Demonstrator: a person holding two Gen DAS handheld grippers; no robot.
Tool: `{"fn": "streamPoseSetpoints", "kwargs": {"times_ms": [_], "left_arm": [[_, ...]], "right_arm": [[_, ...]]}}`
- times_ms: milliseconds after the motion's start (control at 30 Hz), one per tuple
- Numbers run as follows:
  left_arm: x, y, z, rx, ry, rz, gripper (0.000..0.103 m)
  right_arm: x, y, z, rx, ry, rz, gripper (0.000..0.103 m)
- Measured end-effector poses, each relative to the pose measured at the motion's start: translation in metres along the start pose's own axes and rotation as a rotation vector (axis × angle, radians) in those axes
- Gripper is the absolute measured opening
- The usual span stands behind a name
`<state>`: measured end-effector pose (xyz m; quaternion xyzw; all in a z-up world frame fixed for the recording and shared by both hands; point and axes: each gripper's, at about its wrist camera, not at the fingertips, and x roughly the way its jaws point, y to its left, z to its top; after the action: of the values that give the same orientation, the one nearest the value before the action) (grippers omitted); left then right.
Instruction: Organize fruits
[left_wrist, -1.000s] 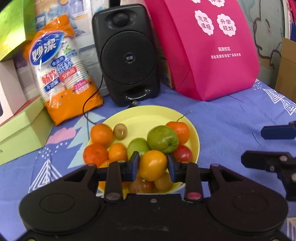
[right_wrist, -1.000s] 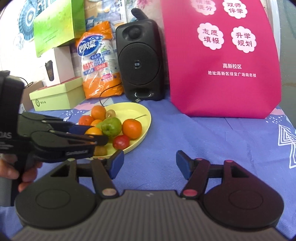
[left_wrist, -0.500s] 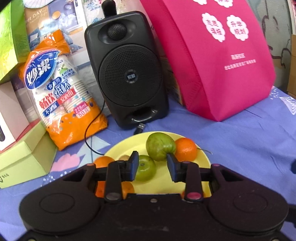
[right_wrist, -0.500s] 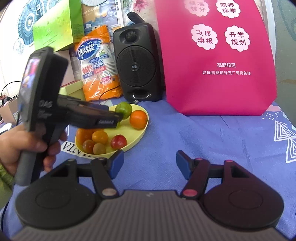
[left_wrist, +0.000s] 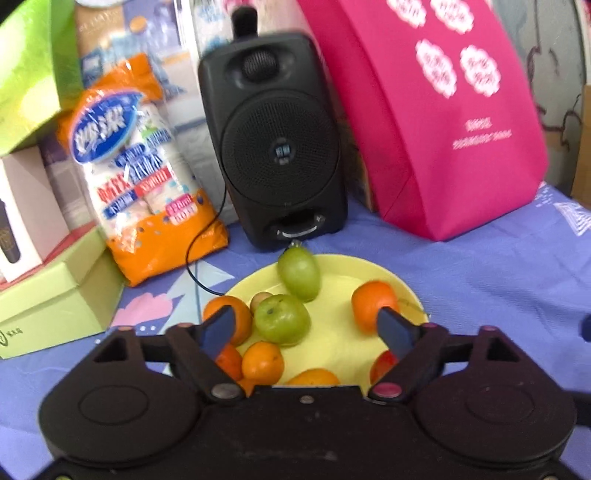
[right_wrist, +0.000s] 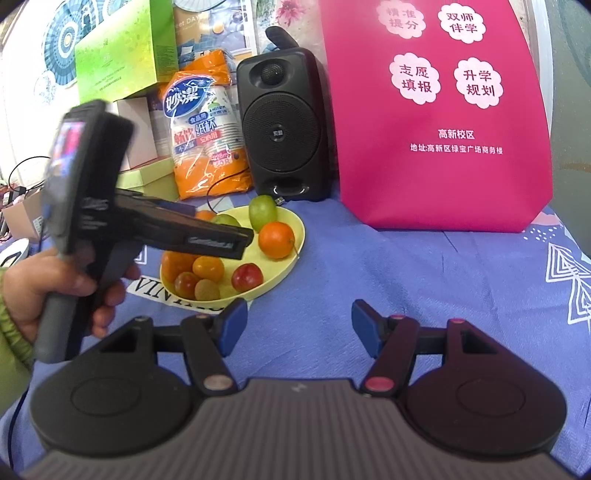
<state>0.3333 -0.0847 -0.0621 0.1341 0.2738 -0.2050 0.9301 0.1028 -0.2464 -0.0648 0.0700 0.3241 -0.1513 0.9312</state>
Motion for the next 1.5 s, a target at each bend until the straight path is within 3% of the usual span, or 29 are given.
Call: {"fn": "streamPoseSetpoints", "kwargs": {"times_ms": [67, 133, 200, 267, 300, 467, 800, 1100, 1333, 1500], "left_arm": [[-0.016, 0.003, -0.003, -0.003, -0.025, -0.008, 0.092], [-0.033, 0.005, -0.008, 0.001, -0.054, 0.007, 0.103], [-0.049, 0.005, -0.015, 0.018, -0.076, 0.031, 0.103], [-0.064, 0.006, -0.024, 0.013, -0.080, 0.057, 0.103], [-0.071, 0.007, -0.028, 0.004, -0.076, 0.070, 0.103], [-0.097, 0.013, -0.044, -0.082, -0.016, 0.151, 0.103], [-0.147, 0.020, -0.067, -0.209, 0.041, 0.202, 0.103], [-0.196, 0.014, -0.082, -0.242, -0.016, 0.191, 0.103], [-0.237, 0.013, -0.089, -0.285, -0.152, 0.198, 0.103], [-0.241, 0.017, -0.086, -0.325, -0.097, 0.192, 0.103]], "right_arm": [[0.000, 0.000, -0.001, 0.002, 0.003, -0.001, 0.064], [0.002, 0.001, -0.001, 0.006, 0.013, 0.000, 0.065], [0.003, 0.004, -0.003, 0.002, 0.019, 0.006, 0.072], [0.001, 0.009, -0.005, -0.008, 0.015, 0.014, 0.096], [0.000, 0.012, -0.007, -0.010, 0.009, 0.014, 0.103], [-0.002, 0.026, -0.009, -0.004, 0.022, 0.032, 0.103], [-0.023, 0.061, -0.021, -0.054, 0.044, 0.031, 0.103], [-0.049, 0.088, -0.030, -0.105, 0.028, 0.045, 0.103], [-0.065, 0.091, -0.035, -0.117, 0.016, 0.027, 0.103], [-0.072, 0.088, -0.038, -0.105, 0.015, 0.019, 0.103]]}}
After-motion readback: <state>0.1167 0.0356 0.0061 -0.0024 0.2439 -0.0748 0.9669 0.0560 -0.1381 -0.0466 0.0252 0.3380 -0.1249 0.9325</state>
